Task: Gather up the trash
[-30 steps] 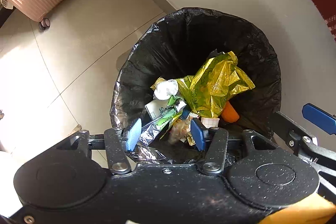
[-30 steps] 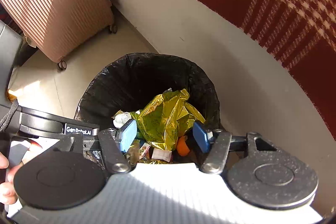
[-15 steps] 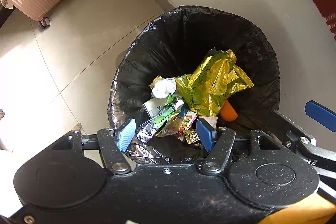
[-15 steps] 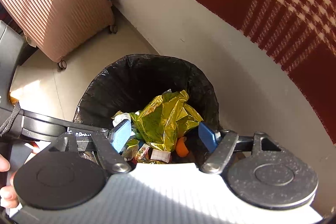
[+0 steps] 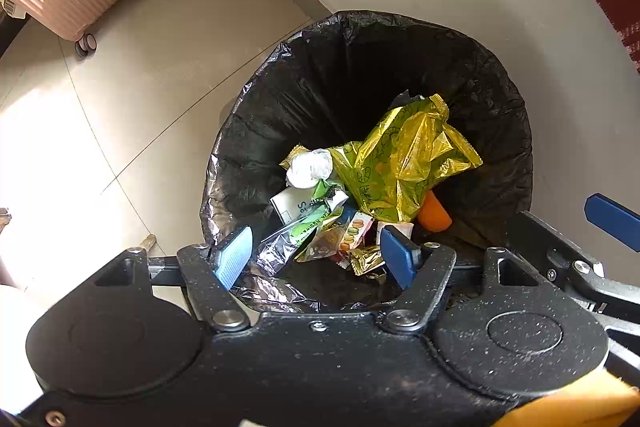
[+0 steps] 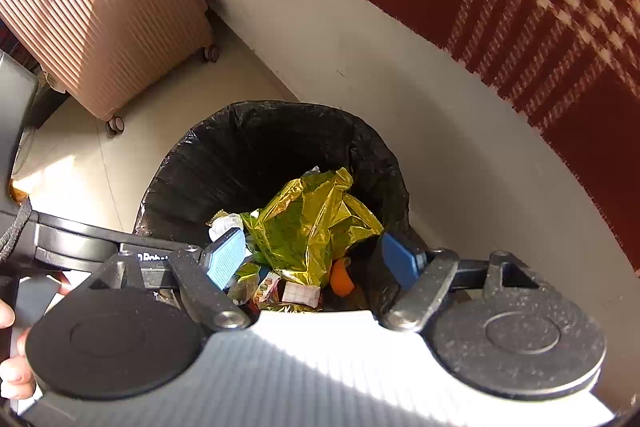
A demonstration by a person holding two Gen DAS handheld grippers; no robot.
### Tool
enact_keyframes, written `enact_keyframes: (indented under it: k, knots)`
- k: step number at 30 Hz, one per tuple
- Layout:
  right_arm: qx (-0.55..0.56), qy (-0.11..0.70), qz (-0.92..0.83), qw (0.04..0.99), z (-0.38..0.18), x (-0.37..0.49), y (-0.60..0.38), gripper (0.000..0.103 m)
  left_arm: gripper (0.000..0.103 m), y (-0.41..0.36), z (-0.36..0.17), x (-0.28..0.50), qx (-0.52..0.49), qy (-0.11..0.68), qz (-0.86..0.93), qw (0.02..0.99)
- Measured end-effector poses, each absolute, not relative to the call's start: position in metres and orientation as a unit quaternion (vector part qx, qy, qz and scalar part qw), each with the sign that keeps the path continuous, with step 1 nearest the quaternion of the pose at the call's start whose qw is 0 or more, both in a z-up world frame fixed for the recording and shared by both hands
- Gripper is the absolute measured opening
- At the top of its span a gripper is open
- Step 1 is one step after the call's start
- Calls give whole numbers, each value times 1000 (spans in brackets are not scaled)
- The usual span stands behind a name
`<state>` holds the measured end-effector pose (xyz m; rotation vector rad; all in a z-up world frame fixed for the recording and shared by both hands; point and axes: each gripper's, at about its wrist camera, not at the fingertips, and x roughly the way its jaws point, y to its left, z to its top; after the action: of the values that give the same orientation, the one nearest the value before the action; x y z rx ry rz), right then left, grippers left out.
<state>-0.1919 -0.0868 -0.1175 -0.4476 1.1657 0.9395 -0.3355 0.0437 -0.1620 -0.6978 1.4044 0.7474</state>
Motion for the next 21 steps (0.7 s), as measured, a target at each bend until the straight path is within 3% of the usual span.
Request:
enact_keyframes:
  k: [21]
  knots:
    - [-204,528,422,708,-120,-188,-86,84,82,51,-163,-336,-326,604,332,647]
